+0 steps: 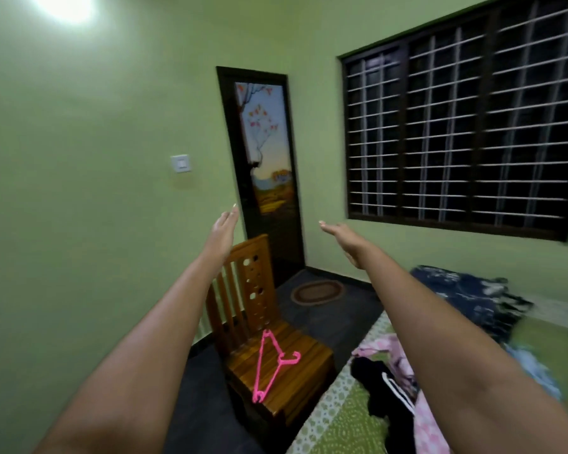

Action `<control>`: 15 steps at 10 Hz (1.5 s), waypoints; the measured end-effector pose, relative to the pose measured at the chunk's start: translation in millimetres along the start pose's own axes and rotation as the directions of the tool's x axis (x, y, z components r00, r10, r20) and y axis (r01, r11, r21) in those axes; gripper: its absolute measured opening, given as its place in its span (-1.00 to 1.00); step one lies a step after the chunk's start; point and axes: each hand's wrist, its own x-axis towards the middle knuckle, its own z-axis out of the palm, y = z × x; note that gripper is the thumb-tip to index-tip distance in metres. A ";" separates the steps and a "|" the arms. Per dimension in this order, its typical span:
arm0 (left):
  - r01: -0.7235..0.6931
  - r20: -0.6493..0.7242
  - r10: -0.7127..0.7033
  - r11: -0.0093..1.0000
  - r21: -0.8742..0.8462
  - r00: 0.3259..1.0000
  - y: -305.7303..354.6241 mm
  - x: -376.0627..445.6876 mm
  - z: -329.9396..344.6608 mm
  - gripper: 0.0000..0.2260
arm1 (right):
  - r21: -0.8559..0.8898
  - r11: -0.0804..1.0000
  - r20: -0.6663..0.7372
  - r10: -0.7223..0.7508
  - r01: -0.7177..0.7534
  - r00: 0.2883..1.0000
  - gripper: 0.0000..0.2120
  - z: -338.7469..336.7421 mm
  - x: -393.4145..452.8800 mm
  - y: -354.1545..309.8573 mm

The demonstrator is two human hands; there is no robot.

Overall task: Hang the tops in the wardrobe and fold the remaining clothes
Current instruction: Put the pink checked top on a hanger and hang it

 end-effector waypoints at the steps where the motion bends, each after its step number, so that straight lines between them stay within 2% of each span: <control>1: -0.002 0.112 0.007 0.999 -0.044 0.994 -6.7 25.6 41.3 -0.38 | -0.018 1.000 -0.122 0.022 -0.025 0.992 -0.22 -37.7 3.9 8.4; 2: 0.013 0.271 0.016 0.995 -0.103 0.963 -7.0 54.1 104.3 -0.36 | -0.011 0.998 -0.300 0.058 -0.065 0.952 -0.20 -95.4 3.9 14.8; 3: 0.006 0.361 0.044 0.991 -0.136 0.932 -5.3 69.1 144.9 -0.28 | -0.005 0.996 -0.394 0.078 -0.087 0.916 -0.19 -130.6 6.0 21.1; 4: -0.040 0.442 0.100 0.989 -0.143 0.891 -3.5 89.6 198.3 -0.37 | 0.002 0.992 -0.481 0.112 -0.126 0.870 -0.20 -171.6 16.9 32.1; 5: -0.059 0.471 0.114 0.990 -0.129 0.875 -4.1 111.5 232.3 -0.43 | 0.004 0.988 -0.508 0.134 -0.153 0.851 -0.22 -193.7 27.8 38.7; 7: -0.035 0.542 0.092 0.993 -0.115 0.835 -32.5 163.7 302.4 -0.40 | -0.018 0.964 -0.528 0.216 -0.265 0.821 -0.32 -240.7 69.6 78.2; 8: 0.031 0.563 0.004 0.998 -0.052 0.826 -75.6 182.4 348.1 -0.39 | 0.002 0.935 -0.524 0.303 -0.355 0.796 -0.40 -261.7 95.1 129.1; 9: 0.093 0.606 -0.091 0.995 0.028 0.790 -117.0 182.9 379.4 -0.37 | 0.038 0.902 -0.504 0.389 -0.430 0.771 -0.41 -268.3 106.5 176.8; 10: 0.213 0.659 -0.267 0.963 0.163 0.703 -178.3 178.9 430.8 -0.37 | 0.127 0.812 -0.509 0.546 -0.570 0.665 -0.41 -275.3 115.1 259.0; 11: 0.278 0.674 -0.370 0.928 0.246 0.640 -220.2 173.3 466.1 -0.43 | 0.202 0.743 -0.516 0.634 -0.638 0.575 -0.50 -279.3 117.4 314.3; 12: 0.269 0.720 -0.440 0.898 0.348 0.537 -286.9 163.9 520.5 -0.59 | 0.333 0.627 -0.520 0.745 -0.704 0.418 -0.66 -280.4 128.3 393.5; 13: 0.267 0.742 -0.487 0.873 0.408 0.461 -336.0 152.2 545.3 -0.50 | 0.386 0.561 -0.513 0.790 -0.732 0.335 -0.85 -274.8 132.7 446.0; 14: 0.278 0.712 -0.599 0.801 0.531 0.366 -405.9 139.4 575.7 -0.47 | 0.352 0.503 -0.474 0.823 -0.789 0.313 -0.76 -267.2 143.2 527.2; 15: 0.212 0.716 -0.605 0.795 0.568 0.348 -440.7 133.1 589.6 -0.50 | 0.374 0.480 -0.465 0.838 -0.794 0.287 -0.75 -265.8 149.1 565.6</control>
